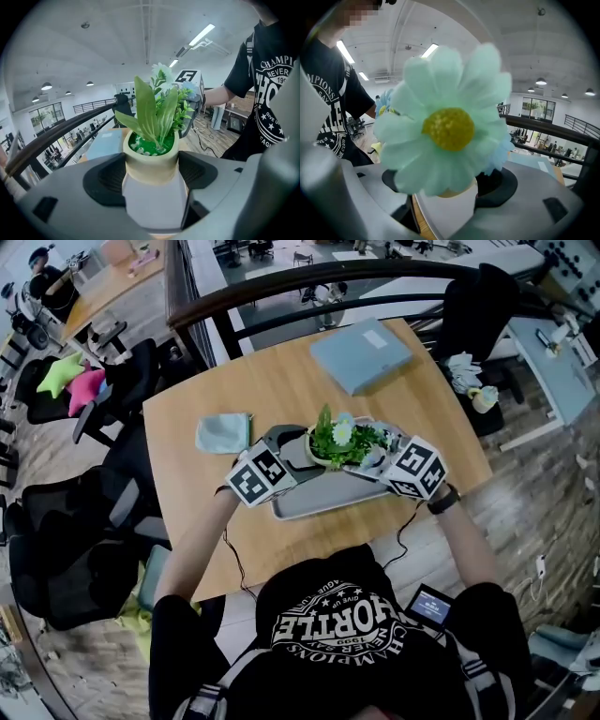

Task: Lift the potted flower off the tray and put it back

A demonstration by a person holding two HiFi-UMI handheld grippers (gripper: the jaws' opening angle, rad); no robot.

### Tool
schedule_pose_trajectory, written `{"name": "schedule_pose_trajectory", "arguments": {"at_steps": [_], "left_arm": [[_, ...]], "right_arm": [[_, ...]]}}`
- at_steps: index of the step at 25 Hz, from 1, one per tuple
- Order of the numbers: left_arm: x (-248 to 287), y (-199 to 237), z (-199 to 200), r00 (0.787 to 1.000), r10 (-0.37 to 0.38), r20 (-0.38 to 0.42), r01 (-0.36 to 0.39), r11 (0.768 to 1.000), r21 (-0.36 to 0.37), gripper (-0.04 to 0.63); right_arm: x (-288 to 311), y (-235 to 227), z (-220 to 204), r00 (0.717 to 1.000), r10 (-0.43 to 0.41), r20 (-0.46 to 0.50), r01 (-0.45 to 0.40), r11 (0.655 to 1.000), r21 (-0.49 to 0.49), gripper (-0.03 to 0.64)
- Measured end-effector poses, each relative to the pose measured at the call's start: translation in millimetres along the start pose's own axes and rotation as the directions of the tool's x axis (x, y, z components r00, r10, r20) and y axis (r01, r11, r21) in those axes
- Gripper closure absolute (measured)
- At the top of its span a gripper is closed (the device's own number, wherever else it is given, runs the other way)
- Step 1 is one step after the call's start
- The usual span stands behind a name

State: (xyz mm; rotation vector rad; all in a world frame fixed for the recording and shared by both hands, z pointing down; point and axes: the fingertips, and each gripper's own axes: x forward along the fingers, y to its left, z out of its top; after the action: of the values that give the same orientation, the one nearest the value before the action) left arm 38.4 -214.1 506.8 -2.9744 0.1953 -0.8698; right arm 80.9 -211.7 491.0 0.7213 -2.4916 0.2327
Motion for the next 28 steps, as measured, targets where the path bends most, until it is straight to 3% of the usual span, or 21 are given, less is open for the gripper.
{"name": "schedule_pose_trajectory", "arguments": {"at_steps": [12, 28], "left_arm": [[60, 12, -15, 0.997, -0.069, -0.044, 0.069, 0.998, 0.006, 0.230], [135, 16, -41, 0.996, -0.016, -0.092, 0.010, 0.997, -0.071, 0.232]], "right_arm": [[5, -40, -49, 0.996, -0.051, -0.075, 0.052, 0.999, 0.006, 0.245], [5, -83, -108, 0.993, 0.008, -0.120, -0.015, 0.998, -0.058, 0.249]]}}
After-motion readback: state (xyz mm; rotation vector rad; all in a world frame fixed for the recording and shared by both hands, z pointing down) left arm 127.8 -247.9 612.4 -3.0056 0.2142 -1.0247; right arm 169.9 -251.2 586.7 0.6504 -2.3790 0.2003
